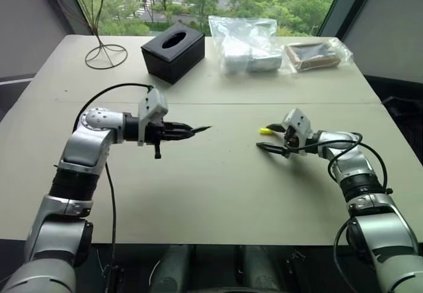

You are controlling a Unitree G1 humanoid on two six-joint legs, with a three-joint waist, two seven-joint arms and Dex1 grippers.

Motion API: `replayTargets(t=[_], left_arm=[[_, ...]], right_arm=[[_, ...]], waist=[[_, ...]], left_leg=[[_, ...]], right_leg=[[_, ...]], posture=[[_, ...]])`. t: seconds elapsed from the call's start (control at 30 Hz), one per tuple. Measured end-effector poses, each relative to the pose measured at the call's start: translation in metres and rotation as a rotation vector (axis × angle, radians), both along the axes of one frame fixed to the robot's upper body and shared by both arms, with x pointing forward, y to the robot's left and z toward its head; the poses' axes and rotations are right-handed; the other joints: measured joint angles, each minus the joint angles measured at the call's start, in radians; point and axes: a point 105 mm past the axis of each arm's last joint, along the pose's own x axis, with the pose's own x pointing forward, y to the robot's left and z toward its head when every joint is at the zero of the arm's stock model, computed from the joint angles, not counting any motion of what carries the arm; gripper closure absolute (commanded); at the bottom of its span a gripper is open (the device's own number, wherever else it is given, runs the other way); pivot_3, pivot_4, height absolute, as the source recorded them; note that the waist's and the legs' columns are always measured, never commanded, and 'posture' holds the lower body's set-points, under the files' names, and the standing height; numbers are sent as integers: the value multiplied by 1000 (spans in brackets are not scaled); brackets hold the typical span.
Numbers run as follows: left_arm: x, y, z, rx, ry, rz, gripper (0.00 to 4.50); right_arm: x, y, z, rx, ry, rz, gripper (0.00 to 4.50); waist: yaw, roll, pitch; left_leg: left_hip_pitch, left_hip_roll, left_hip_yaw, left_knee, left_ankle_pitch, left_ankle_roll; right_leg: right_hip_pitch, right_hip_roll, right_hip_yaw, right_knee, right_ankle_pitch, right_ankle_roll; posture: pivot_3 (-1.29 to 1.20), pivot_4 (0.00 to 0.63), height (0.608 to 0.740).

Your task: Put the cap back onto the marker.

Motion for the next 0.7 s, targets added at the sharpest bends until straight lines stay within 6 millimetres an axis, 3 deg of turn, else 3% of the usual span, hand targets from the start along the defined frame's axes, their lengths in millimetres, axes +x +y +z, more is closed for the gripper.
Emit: replayTargets(t=[0.1,0.6,0.7], left_arm=[[0,0,1,-6,-1,3,4500],[4,-1,1,-15,-16,35,4500],[4,-1,1,-15,-16,35,4500]], right_arm=[[-2,2,-3,5,14,16,3806],[-2,1,-3,56,57,-37,3806],[-3,1,-3,55,55,-33,4469]], waist=[[0,0,0],[1,0,0],[0,0,0]], left_leg=[[3,0,0,0,0,0],[4,1,-1,0,0,-1],[4,1,-1,0,0,-1]], right_leg=[[3,0,0,0,0,0],[4,0,0,0,0,-1],[3,0,0,0,0,-1]], posture=[[0,150,740],[0,150,740],[0,150,740]])
